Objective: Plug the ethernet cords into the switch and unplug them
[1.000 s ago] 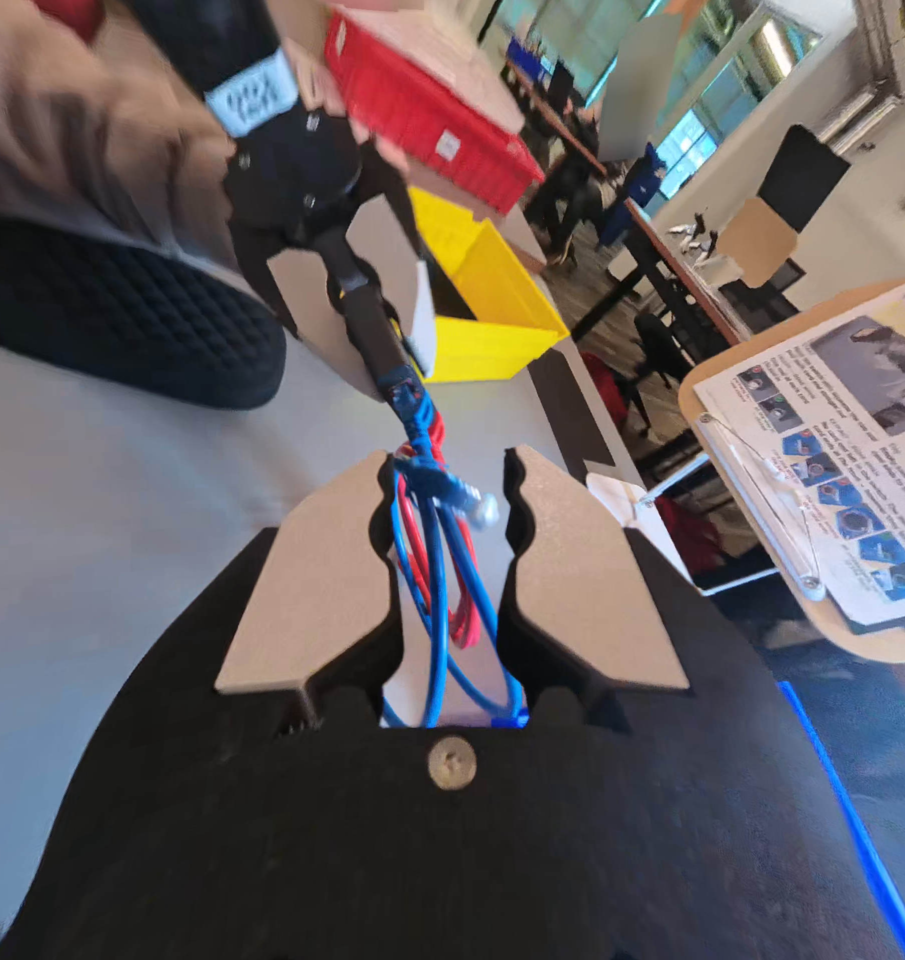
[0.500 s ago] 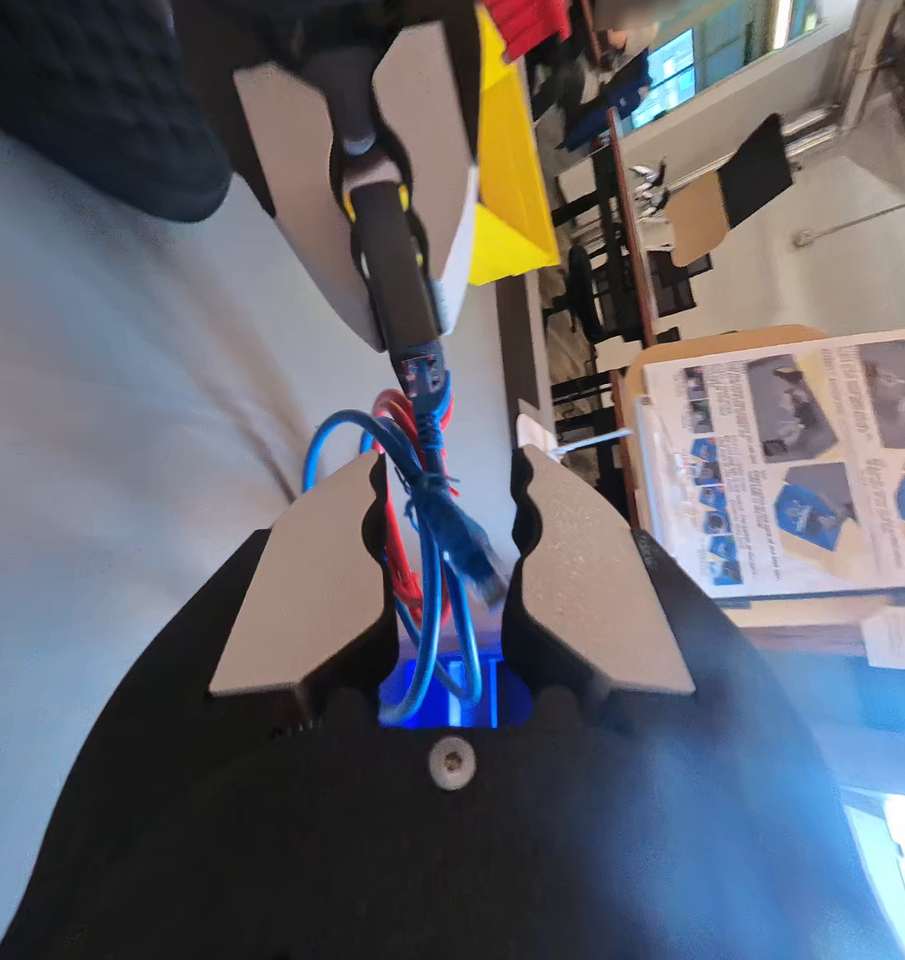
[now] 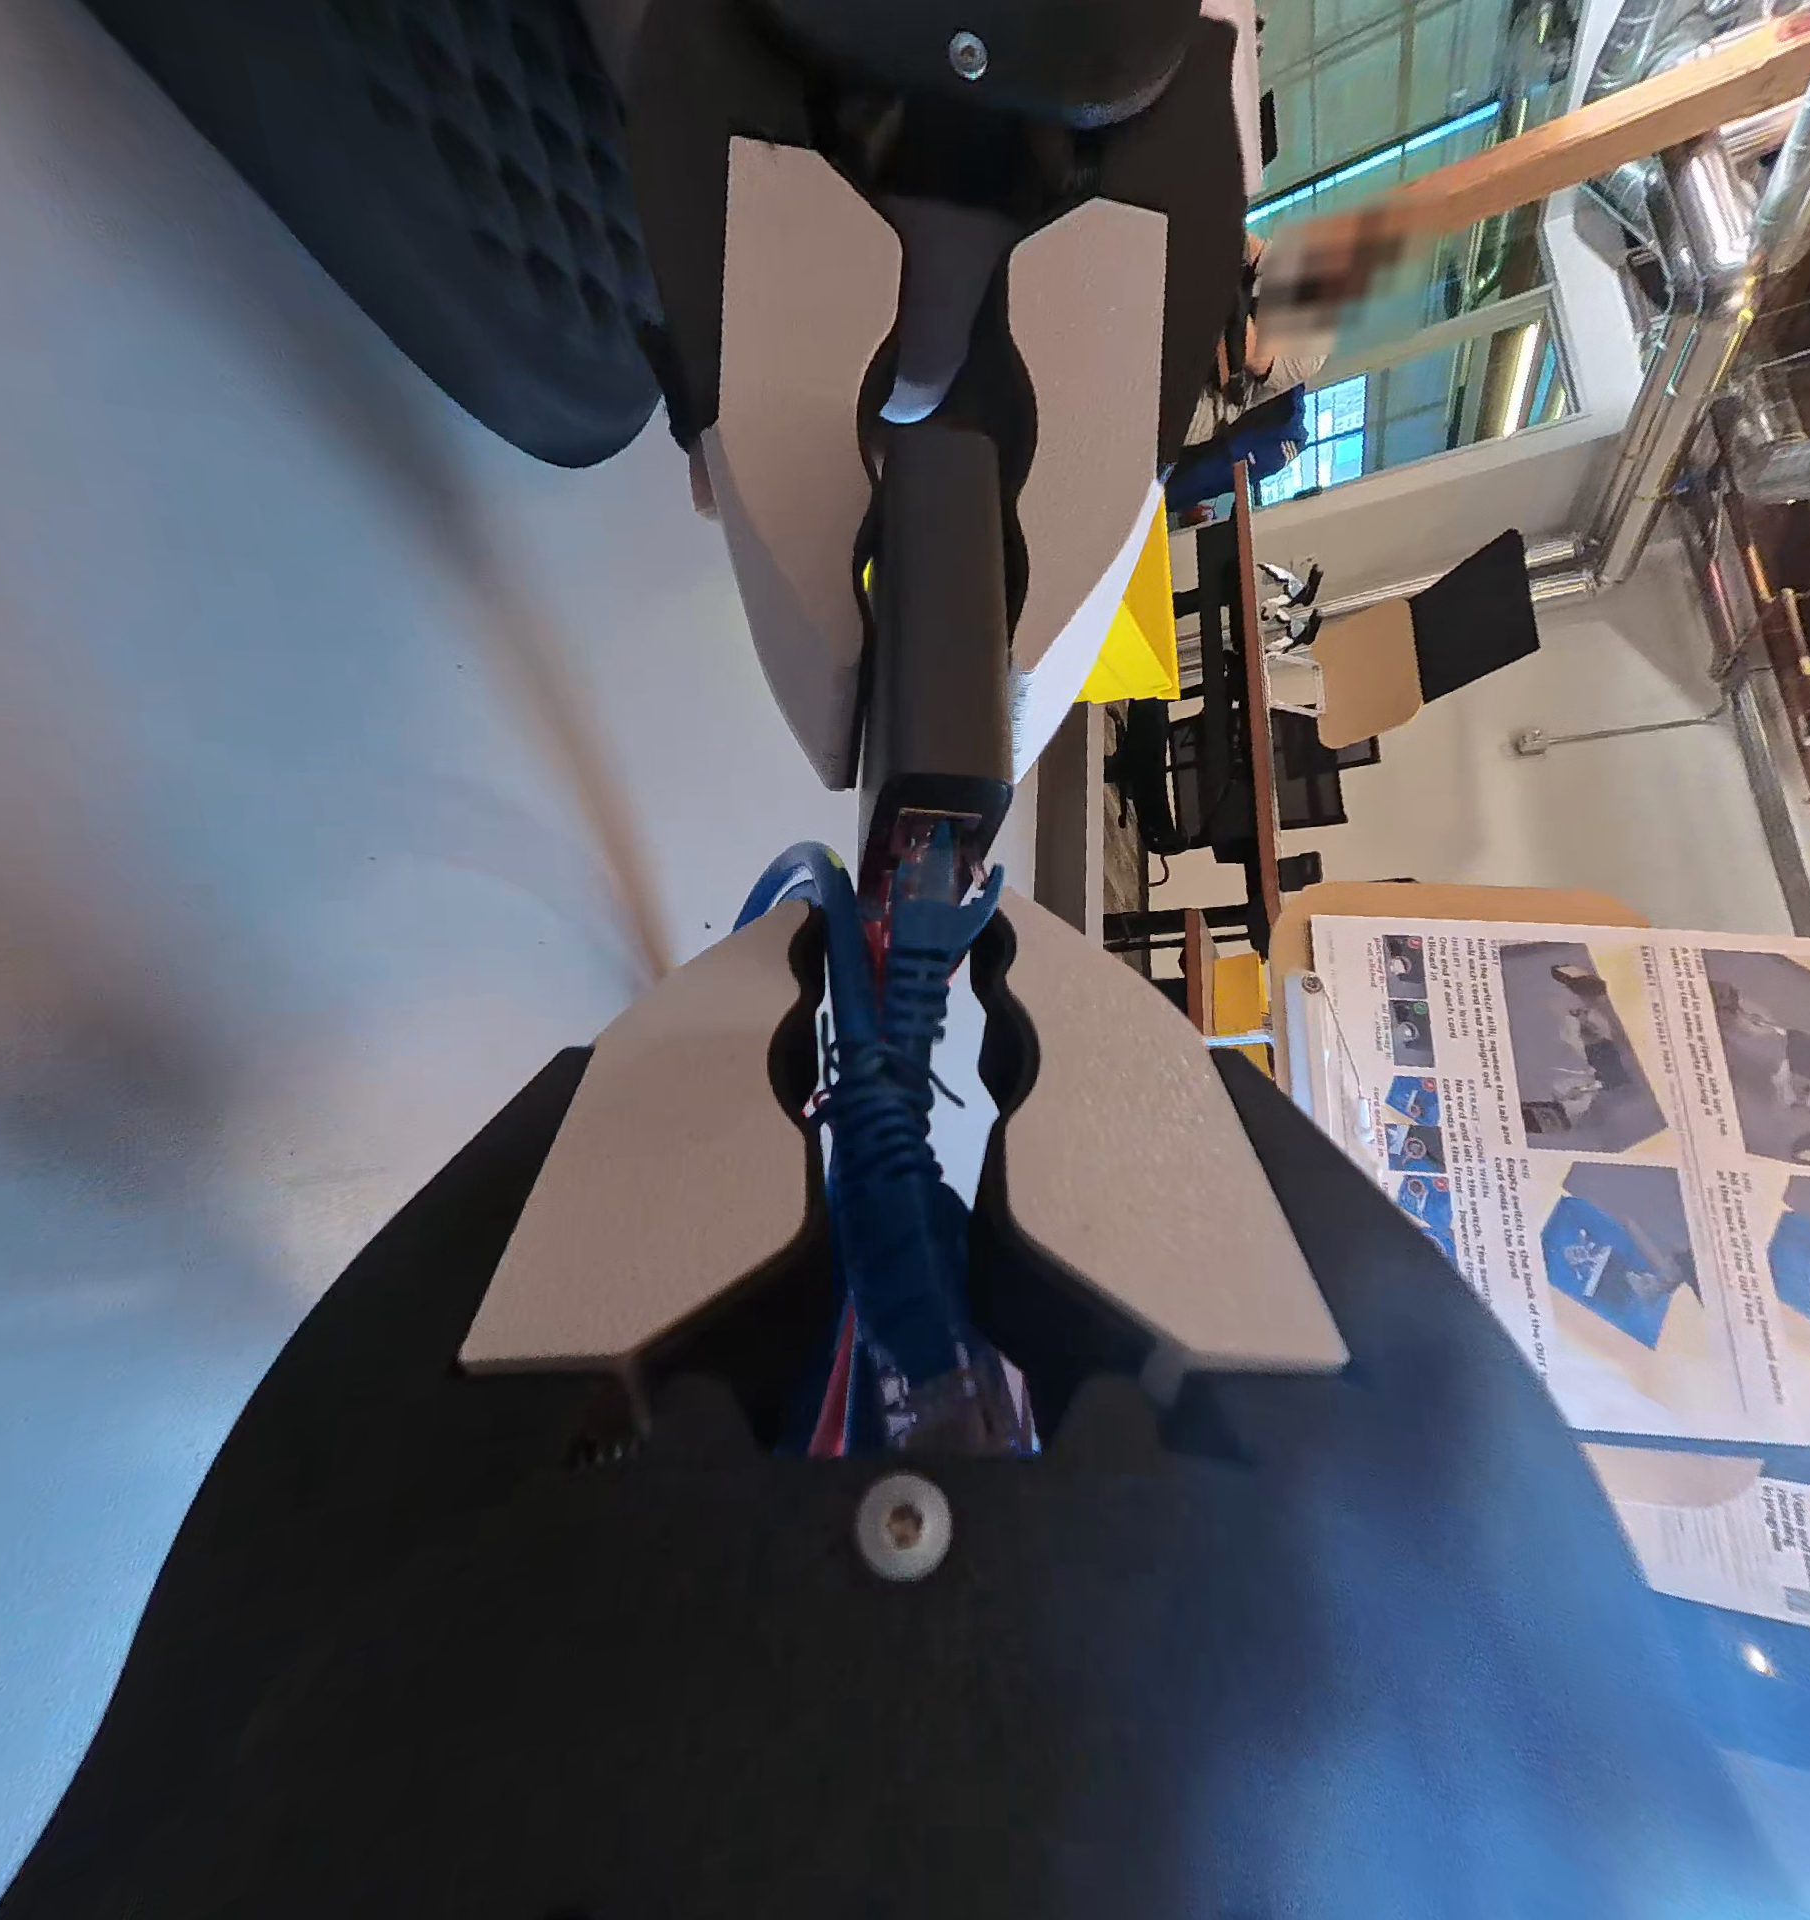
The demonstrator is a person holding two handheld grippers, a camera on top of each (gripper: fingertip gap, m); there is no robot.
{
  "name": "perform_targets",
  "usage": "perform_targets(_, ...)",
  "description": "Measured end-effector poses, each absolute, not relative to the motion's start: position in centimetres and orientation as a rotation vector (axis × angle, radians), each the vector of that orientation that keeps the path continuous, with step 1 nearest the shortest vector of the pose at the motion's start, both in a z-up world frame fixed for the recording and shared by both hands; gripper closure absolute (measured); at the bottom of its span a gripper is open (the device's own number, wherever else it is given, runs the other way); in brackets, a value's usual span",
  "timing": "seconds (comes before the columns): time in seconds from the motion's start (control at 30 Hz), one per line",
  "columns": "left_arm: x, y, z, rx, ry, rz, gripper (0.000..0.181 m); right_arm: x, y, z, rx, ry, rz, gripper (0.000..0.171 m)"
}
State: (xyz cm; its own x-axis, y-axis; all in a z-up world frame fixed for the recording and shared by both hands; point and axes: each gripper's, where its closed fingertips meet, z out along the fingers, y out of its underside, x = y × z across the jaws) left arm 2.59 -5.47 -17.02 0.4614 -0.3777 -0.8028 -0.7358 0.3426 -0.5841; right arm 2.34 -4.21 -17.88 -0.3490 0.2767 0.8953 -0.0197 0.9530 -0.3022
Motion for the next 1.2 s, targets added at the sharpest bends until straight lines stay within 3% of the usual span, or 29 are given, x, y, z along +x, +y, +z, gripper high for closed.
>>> perform_targets(0.33, 2.2, -5.4, -16.6, -1.426, 1.031, 0.116, 0.155, 2.4, -4.0, -17.5, -0.236, -1.92, 0.305, 0.146)
perform_targets(0.43, 0.0, -6.3, -12.9, -1.439, 0.934, 0.112, 0.148, 2.9, -2.2, -15.8, -0.309, -1.871, 0.319, 0.146)
perform_targets(0.57, -10.9, -8.3, -6.1, -1.574, 0.464, 0.209, 0.16, 4.0, 1.7, -12.9, -0.435, -1.766, 0.336, 0.146)
perform_targets(0.7, -19.0, -9.1, -12.3, -2.053, 0.189, 0.121, 0.154, 4.3, 3.5, -12.4, -0.494, -1.722, 0.35, 0.145)
perform_targets(0.8, -20.5, -10.2, -20.4, -2.406, 0.207, 0.143, 0.149, 4.2, 3.4, -13.2, -0.488, -1.738, 0.308, 0.145)
perform_targets(0.9, -20.9, -11.0, -25.1, -2.578, 0.203, 0.146, 0.147, 4.5, 3.2, -13.6, -0.493, -1.745, 0.3, 0.145)
perform_targets(1.2, -22.2, -10.7, -27.0, -2.651, 0.117, 0.173, 0.154, 5.5, 2.7, -14.7, -0.515, -1.749, 0.352, 0.145)
